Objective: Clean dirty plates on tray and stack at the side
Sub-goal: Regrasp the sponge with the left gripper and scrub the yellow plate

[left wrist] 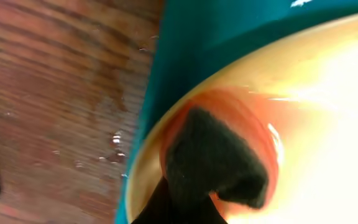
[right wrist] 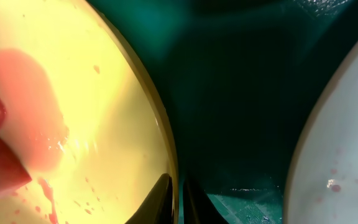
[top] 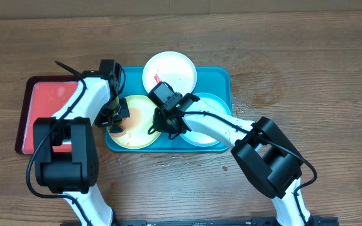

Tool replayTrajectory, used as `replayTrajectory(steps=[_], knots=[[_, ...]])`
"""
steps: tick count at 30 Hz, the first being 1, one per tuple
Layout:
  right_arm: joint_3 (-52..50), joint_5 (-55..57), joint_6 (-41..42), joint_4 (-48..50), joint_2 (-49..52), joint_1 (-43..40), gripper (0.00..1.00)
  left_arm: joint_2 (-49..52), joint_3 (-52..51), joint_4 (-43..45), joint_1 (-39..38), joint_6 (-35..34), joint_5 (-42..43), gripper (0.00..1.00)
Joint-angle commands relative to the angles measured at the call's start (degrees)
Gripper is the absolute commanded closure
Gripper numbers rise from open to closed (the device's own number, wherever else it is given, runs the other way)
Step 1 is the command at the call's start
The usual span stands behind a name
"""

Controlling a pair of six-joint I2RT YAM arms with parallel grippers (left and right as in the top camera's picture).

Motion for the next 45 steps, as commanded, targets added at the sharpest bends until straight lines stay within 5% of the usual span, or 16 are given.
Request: replayTrajectory(steps=[1,6,13,23,30,40,45], knots=[[-0.3,0.5,0.0,0.0,0.9,0.1,0.91,0.5,2.6,1.1,0.3,1.7,14.2,0.96],[-0.3,0.5,0.0,0.4,0.9,0.1,0.91,0.5,0.1,5.2,-0.4,2.5,26.1,0.95],[-0.3,0.5,0.0,0.5,0.9,0.1,0.91,0.5,-5.5,6.8,-0.7,2.5,25.4,0.96],[-0.3,0.5,0.0,0.4,0.9,0.1,0.91,0.5,-5.1,-0.4,-0.3,-2.0,-4.4,0.96],[-0.3,0.5,0.0,0.5,0.9,0.1,0.91,0.5,2.0,-6.4,-0.4,-4.1,-6.9,0.96],[-0.3,0.5,0.0,1.2,0.9,0.1,0.91,0.5,0.2,7.6,-1.0,-5.3,25.8,0.96],[-0.3,0.5,0.0,1.2,0.9,0.1,0.91,0.5,-2.3,9.1,-1.8,-3.5,28.1,0.96]])
